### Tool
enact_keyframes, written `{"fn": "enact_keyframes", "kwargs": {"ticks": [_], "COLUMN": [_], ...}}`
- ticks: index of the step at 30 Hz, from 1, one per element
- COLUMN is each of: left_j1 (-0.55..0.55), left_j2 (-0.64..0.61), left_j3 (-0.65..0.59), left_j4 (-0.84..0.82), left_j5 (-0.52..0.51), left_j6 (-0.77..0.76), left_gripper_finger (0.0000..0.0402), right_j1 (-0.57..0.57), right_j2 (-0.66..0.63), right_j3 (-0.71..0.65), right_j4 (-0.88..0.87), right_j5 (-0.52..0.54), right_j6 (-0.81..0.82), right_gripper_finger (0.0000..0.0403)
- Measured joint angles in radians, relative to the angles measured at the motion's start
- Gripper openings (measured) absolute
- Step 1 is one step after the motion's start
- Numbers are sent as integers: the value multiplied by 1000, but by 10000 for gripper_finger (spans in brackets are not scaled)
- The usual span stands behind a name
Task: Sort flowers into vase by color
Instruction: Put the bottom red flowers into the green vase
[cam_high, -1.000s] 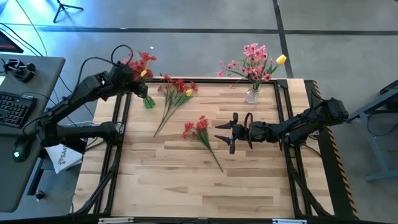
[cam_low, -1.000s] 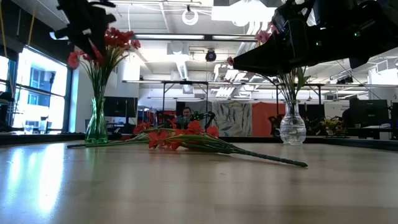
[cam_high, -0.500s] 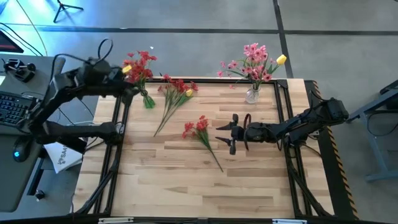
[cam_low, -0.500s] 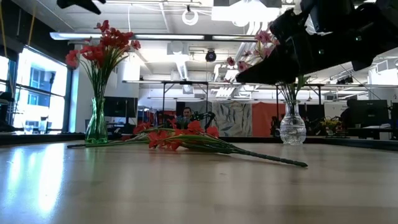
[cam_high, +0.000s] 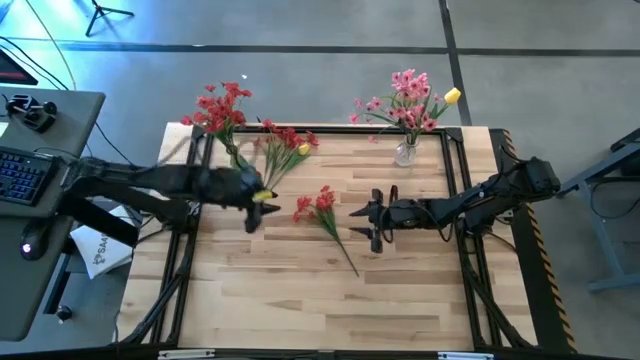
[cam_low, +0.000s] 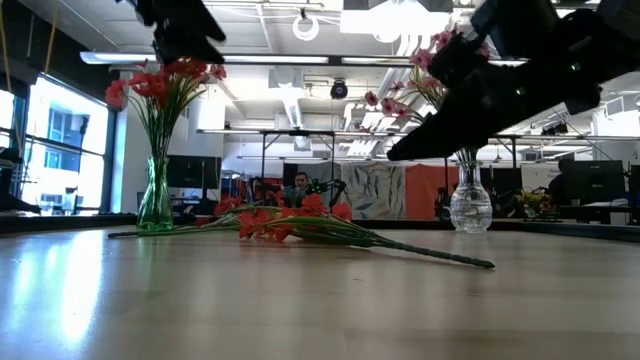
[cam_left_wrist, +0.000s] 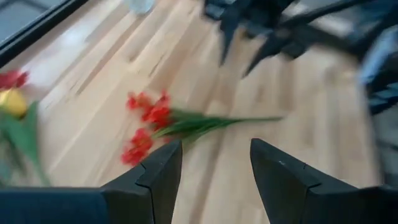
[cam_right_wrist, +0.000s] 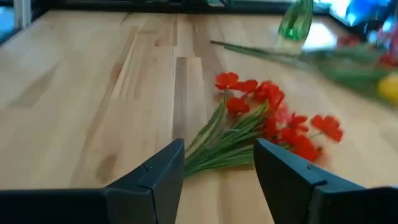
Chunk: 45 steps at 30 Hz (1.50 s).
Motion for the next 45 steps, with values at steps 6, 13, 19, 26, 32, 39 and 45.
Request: {"fn": "enact_keyframes", "kwargs": {"ticks": [6, 13, 19, 26, 32, 39, 45], "left_j1": [-53, -56, -56, -58, -71, -88, -92], "left_j2": [195, 415, 487, 455, 422, 405, 406], "left_j3": [-59, -82, -82, -81, -81, -81, -81], "left_j4": [136, 408, 451, 395, 367, 369, 399], "left_j5": [-204, -215, -219, -259, -268, -269, -226], "left_j6": [-4, -2, 59, 58, 50, 42, 69], "left_gripper_finger": [177, 177, 177, 177, 177, 177, 177], "right_j1": [41, 72, 71, 56, 51, 48, 49], "right_j2": [88, 320, 443, 424, 275, 67, 72], "right_j3": [192, 482, 611, 542, 276, -184, -325], "right_j4": [-286, -692, -802, -808, -624, 202, 829], "right_j5": [67, 66, 48, 101, 183, 180, 83], "right_j6": [256, 409, 407, 410, 496, 385, 160], "right_gripper_finger": [240, 253, 216, 74, 21, 10, 7]}}
